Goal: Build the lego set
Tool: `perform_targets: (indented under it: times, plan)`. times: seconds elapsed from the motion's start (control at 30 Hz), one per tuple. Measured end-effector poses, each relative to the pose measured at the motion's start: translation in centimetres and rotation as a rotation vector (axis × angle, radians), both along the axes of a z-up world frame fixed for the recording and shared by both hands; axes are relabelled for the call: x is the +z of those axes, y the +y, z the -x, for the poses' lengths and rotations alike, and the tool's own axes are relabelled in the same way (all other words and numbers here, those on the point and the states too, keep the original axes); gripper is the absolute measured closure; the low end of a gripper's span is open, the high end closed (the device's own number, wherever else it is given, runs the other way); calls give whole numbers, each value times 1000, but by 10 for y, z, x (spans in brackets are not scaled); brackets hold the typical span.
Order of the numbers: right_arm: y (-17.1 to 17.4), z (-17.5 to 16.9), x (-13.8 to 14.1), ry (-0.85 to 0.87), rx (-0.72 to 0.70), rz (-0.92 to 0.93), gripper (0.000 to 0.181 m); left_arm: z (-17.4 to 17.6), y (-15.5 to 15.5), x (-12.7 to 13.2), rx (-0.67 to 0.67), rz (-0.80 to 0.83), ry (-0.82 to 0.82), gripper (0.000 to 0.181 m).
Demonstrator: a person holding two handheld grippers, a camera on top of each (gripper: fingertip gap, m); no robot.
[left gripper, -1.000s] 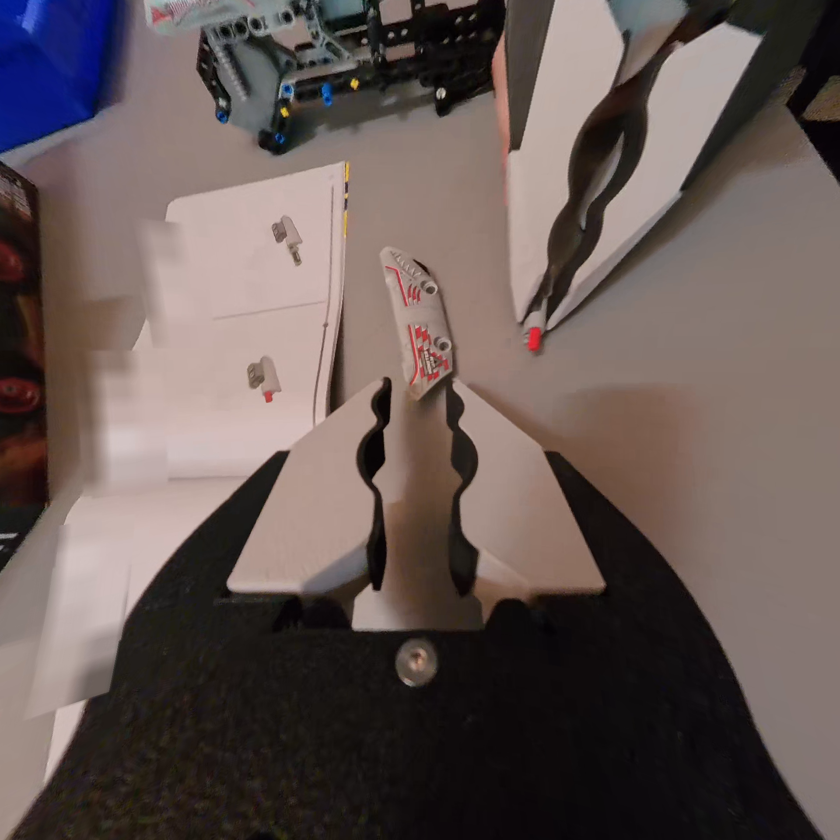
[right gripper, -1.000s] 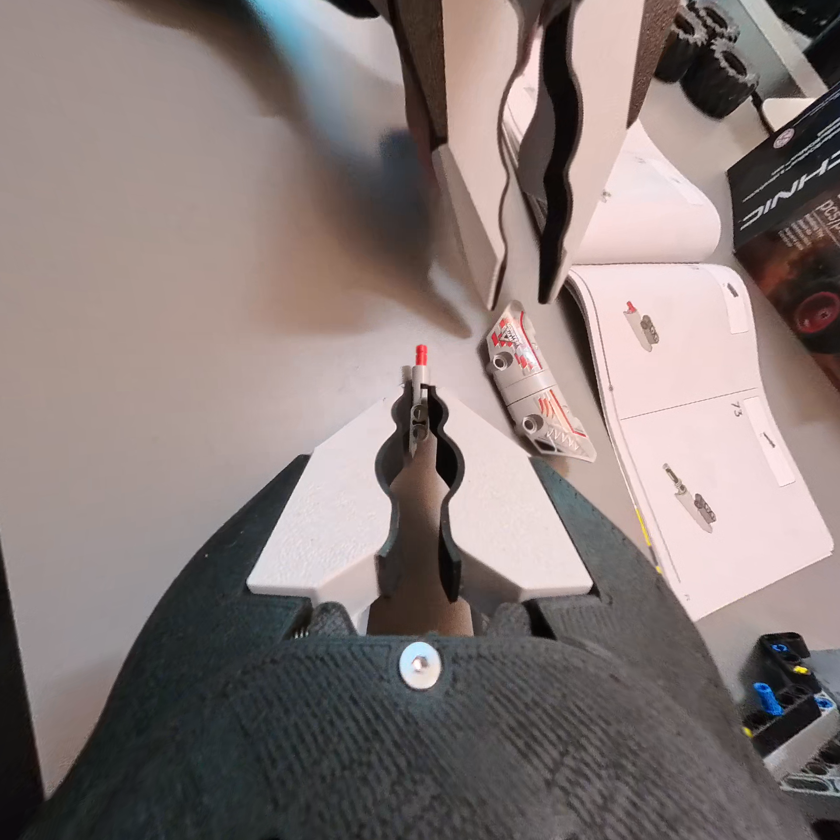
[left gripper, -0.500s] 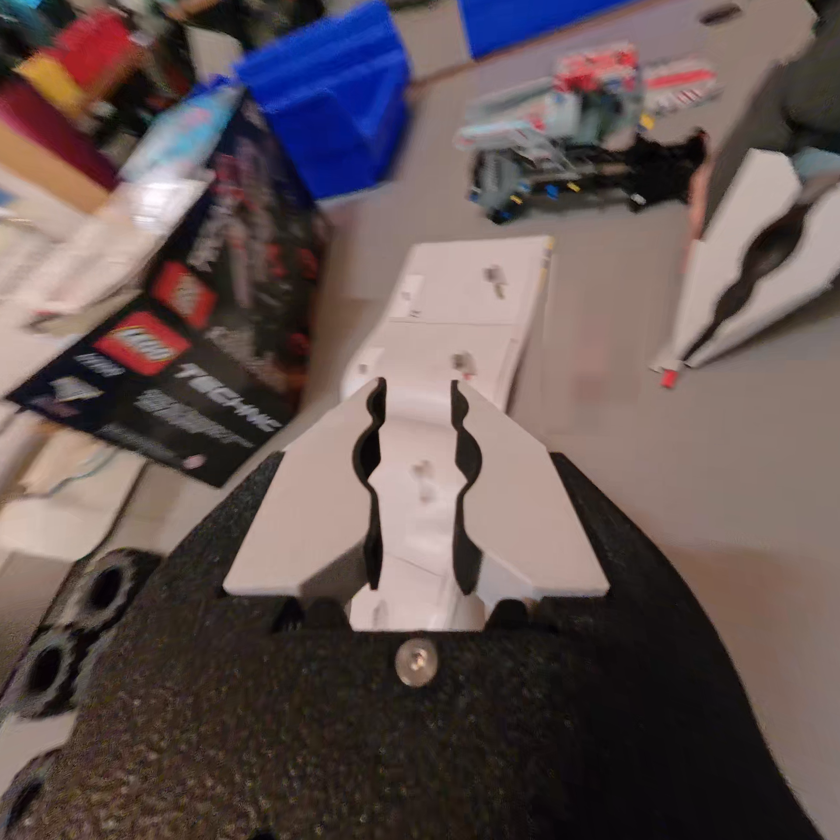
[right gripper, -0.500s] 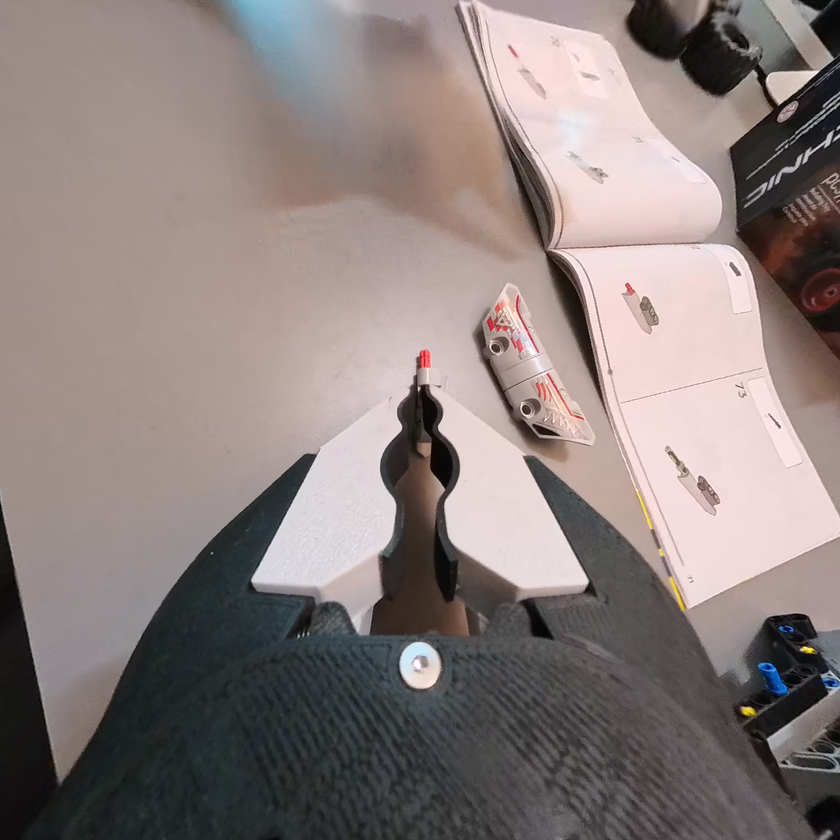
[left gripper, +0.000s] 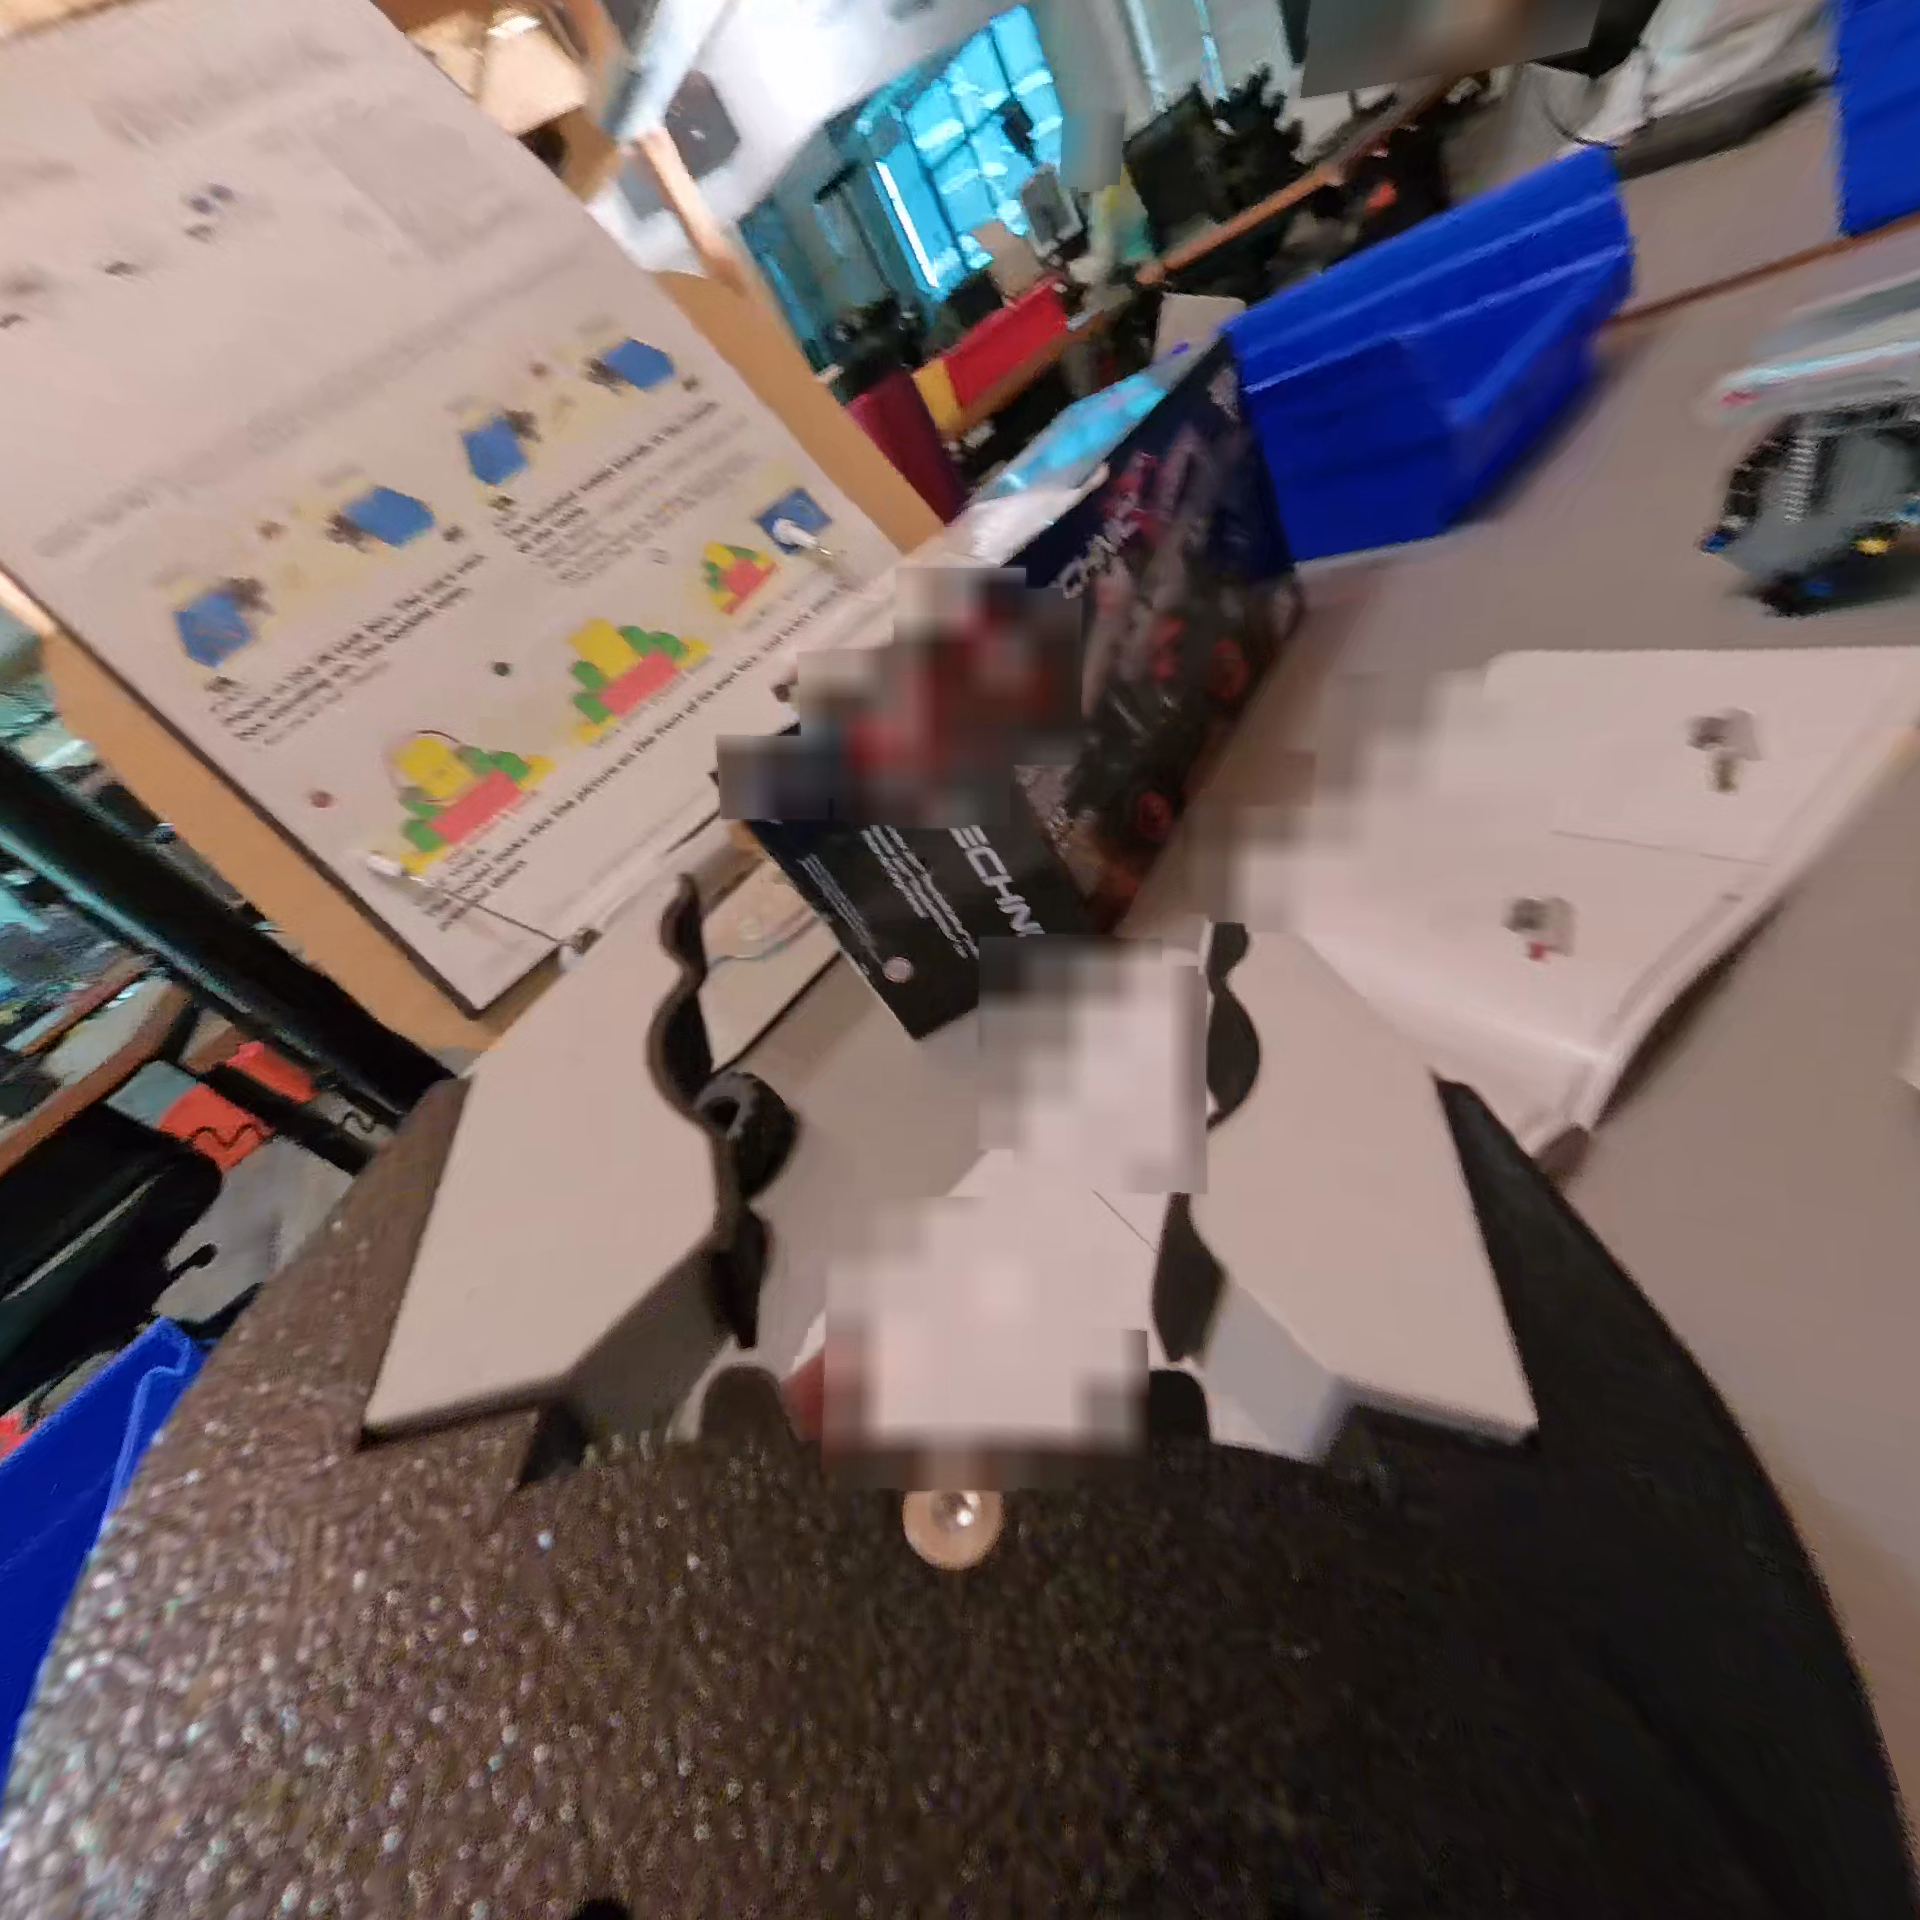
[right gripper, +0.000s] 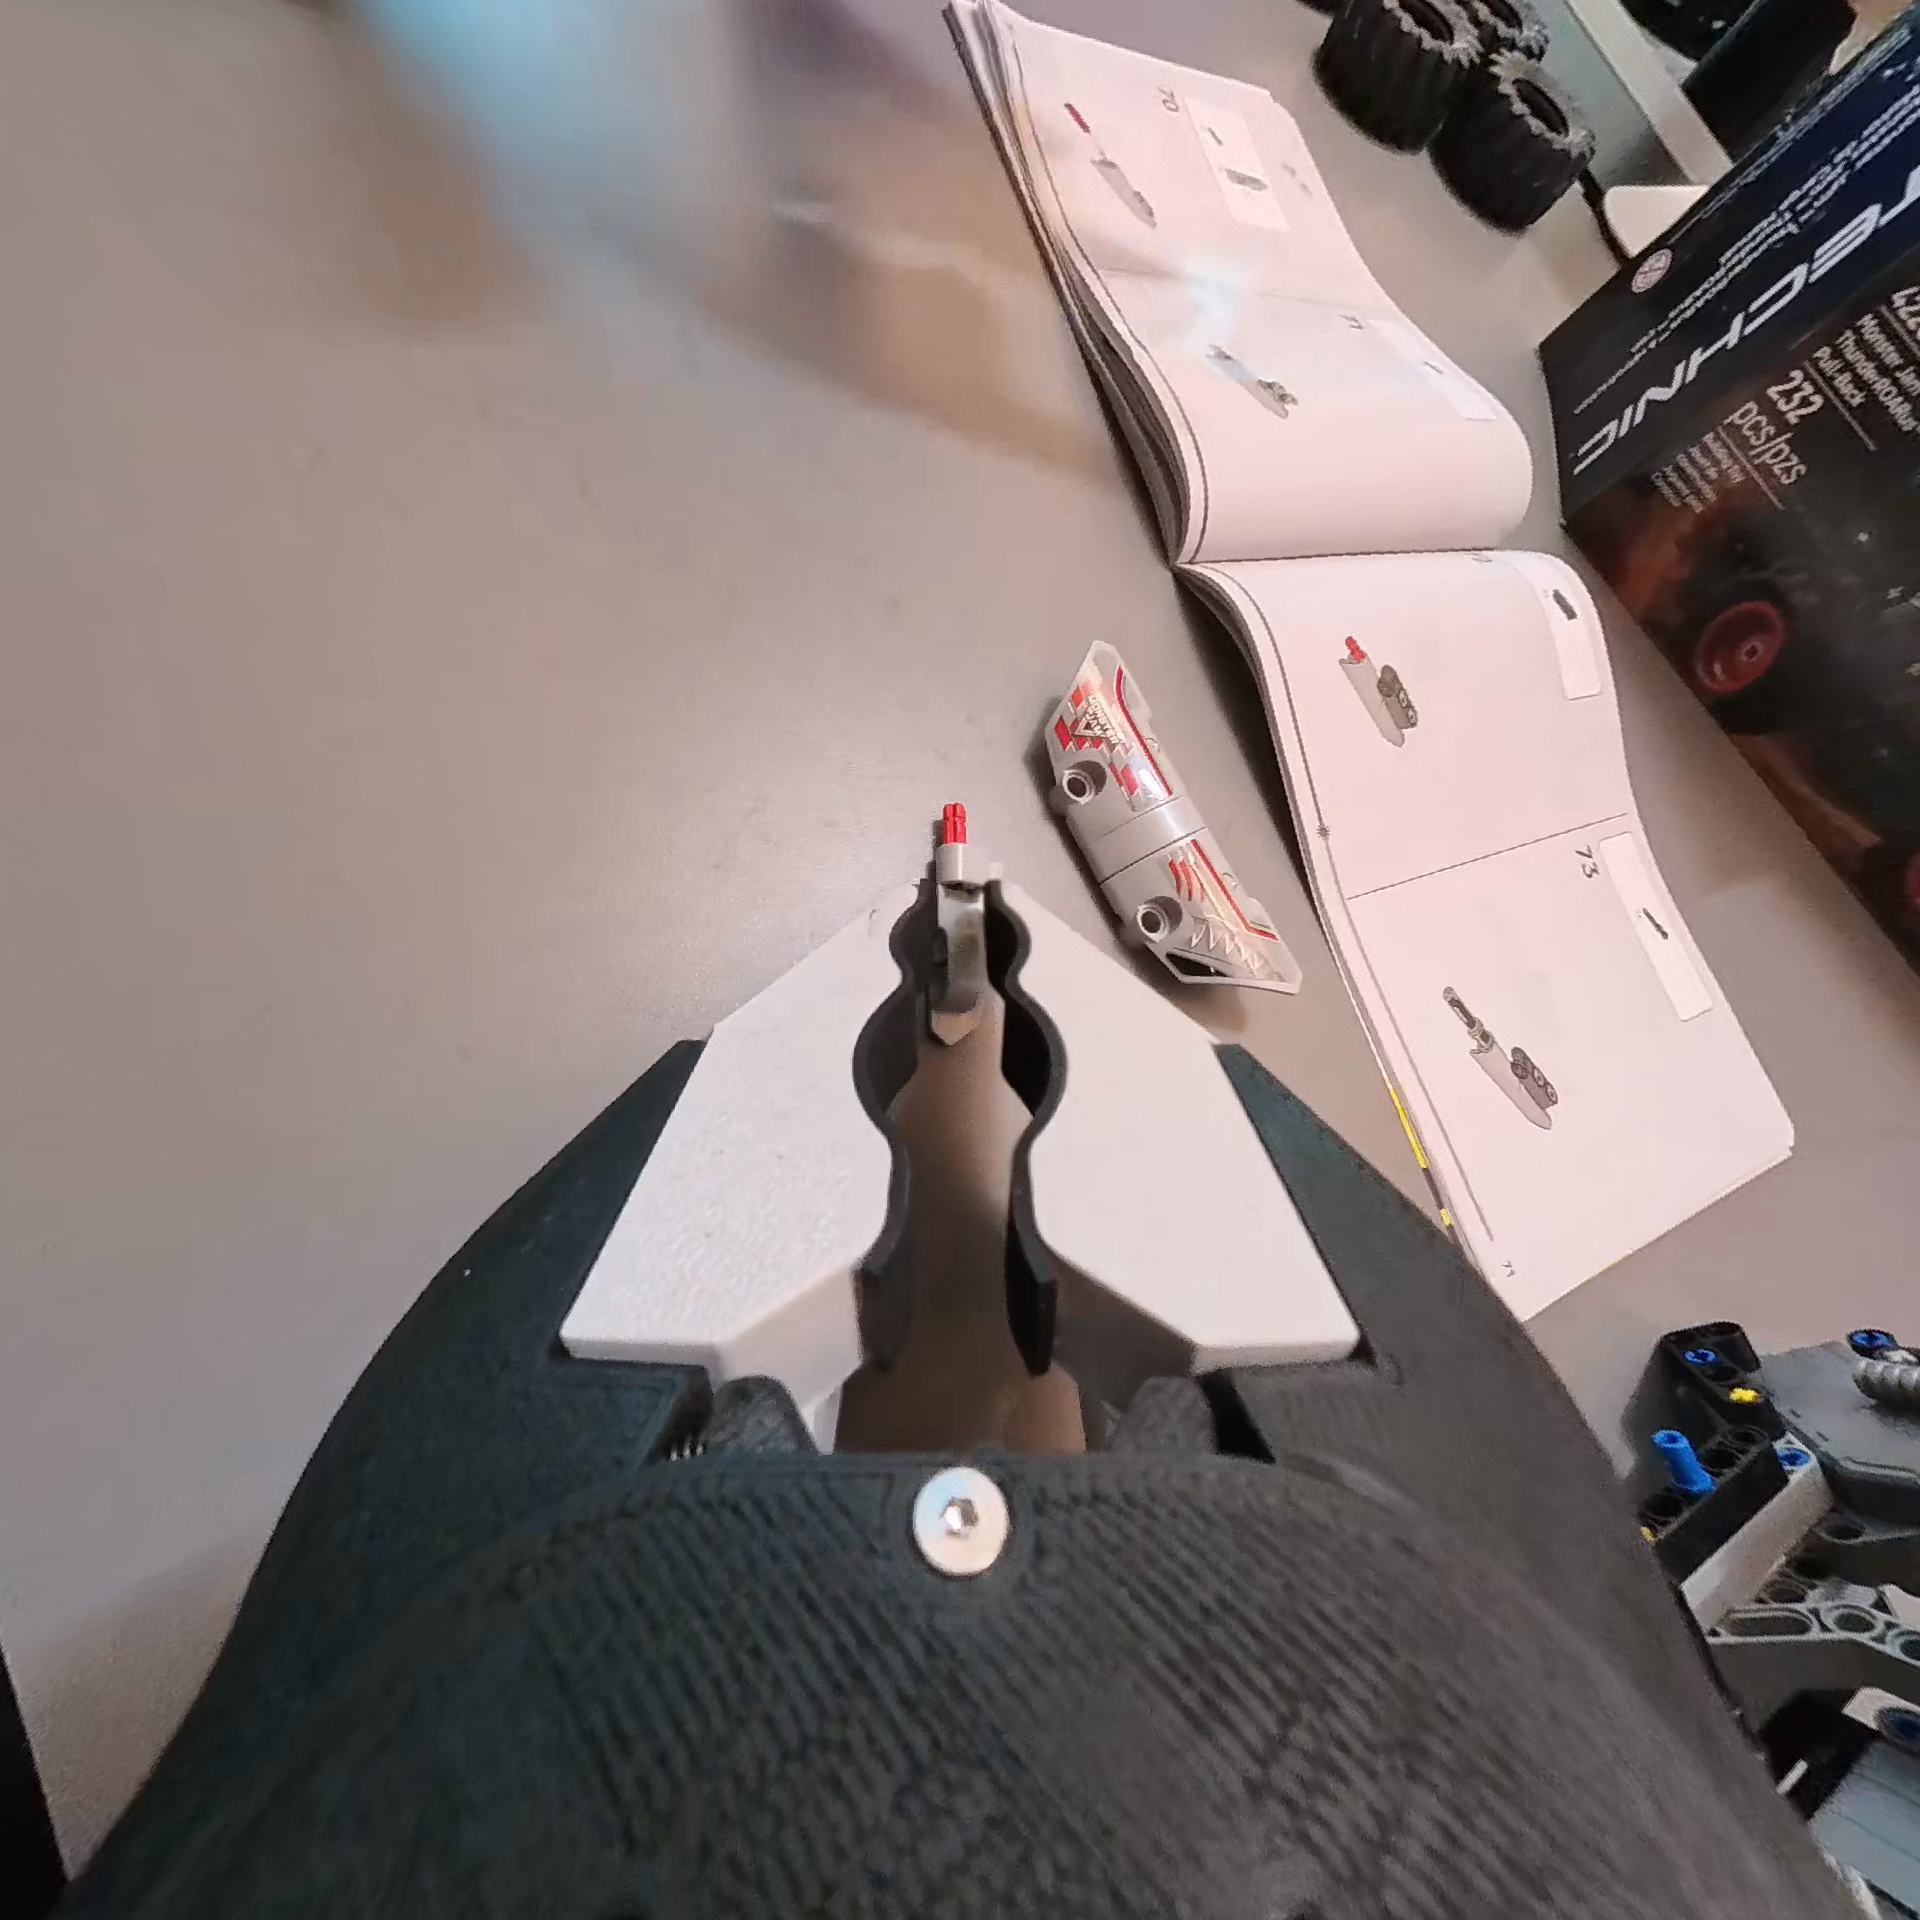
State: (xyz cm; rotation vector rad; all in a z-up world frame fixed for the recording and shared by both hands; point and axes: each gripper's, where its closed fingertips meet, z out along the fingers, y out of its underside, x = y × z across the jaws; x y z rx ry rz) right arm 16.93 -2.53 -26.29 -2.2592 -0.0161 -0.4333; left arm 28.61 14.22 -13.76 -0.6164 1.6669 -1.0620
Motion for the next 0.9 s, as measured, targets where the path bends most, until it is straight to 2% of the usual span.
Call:
perform_targets:
  times: [0.1,0.2,0.4,0.53,0.67,0.77,0.9]
  plan:
    - [0,-2,0,35,-5,-7,167,-13,5,3,62,40,-28,72]
    - [1,-1,0,99,12,-14,154,-20,-2,-4,25,74,30,88]
    - [3,2,4,140,49,-36,149,-32,-14,-21,-3,91,106,98]
    - [-5,-2,17,116,0,-65,157,-32,-16,-25,-4,101,118,113]
    - [-16,-2,17,80,-44,-69,164,-24,-20,-26,-32,104,165,128]
    - [-23,-3,19,58,-105,-58,166,-12,-18,-23,-33,113,202,136]
    - [-33,-4,18,57,-189,-58,171,14,-18,-33,-66,102,280,146]
